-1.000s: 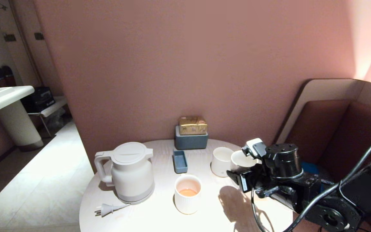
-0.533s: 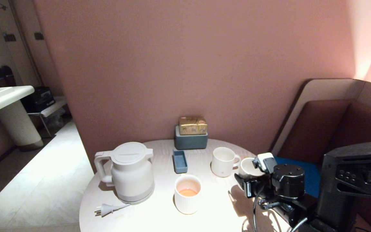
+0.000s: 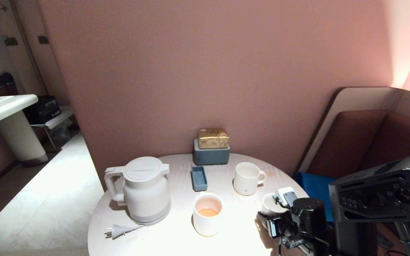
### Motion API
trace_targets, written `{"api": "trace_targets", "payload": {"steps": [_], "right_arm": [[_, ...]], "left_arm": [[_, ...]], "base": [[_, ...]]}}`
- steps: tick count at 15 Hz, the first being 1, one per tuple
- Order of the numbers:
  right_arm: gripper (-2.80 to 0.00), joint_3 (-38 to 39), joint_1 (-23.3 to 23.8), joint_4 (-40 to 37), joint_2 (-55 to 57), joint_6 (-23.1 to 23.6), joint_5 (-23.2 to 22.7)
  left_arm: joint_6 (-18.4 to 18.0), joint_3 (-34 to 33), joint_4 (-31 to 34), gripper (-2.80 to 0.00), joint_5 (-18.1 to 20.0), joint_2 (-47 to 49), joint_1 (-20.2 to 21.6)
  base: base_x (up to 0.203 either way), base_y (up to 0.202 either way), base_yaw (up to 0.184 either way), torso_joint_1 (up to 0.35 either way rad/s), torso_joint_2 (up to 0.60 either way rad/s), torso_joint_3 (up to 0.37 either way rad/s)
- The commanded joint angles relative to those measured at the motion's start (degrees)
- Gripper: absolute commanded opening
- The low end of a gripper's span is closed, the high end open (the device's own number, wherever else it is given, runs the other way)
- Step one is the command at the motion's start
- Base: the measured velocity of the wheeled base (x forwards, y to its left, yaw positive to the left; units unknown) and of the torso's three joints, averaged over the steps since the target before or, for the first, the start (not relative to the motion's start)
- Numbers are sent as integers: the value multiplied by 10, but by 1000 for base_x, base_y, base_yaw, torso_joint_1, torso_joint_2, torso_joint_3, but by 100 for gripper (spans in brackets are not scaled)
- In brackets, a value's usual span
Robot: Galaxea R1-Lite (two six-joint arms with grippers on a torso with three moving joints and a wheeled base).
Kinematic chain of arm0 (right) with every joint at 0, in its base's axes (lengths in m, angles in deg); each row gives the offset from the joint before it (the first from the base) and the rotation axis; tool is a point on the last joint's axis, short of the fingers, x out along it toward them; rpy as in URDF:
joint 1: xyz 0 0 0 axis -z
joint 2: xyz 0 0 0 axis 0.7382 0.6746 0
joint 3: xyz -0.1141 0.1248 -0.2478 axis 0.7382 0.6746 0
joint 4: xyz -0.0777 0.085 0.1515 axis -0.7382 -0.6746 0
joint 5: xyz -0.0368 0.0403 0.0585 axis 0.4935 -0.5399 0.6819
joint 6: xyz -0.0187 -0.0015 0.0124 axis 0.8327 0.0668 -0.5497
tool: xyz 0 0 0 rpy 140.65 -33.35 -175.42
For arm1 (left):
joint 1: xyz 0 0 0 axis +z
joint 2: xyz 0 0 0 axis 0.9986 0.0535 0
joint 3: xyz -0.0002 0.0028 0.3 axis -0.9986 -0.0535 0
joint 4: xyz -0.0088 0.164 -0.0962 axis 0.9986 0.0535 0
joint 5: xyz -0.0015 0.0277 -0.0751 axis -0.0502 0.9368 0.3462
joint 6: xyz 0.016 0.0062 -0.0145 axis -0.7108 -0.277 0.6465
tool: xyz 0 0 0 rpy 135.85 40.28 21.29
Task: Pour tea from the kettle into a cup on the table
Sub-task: Put the cup down on the table
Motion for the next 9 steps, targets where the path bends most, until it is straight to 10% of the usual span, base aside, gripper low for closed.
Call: {"api": "trace_targets", "payload": {"steps": [1, 9], "right_arm": [[-280, -4, -14, 26, 10, -1, 1], [-280, -27, -37, 25, 36, 0, 11]], "left_arm": [[0, 0, 0, -280, 0, 0, 0], [0, 0, 0, -280, 0, 0, 0]], "base": [[0, 0, 0, 0, 0, 0], [0, 0, 0, 0, 0, 0]]}}
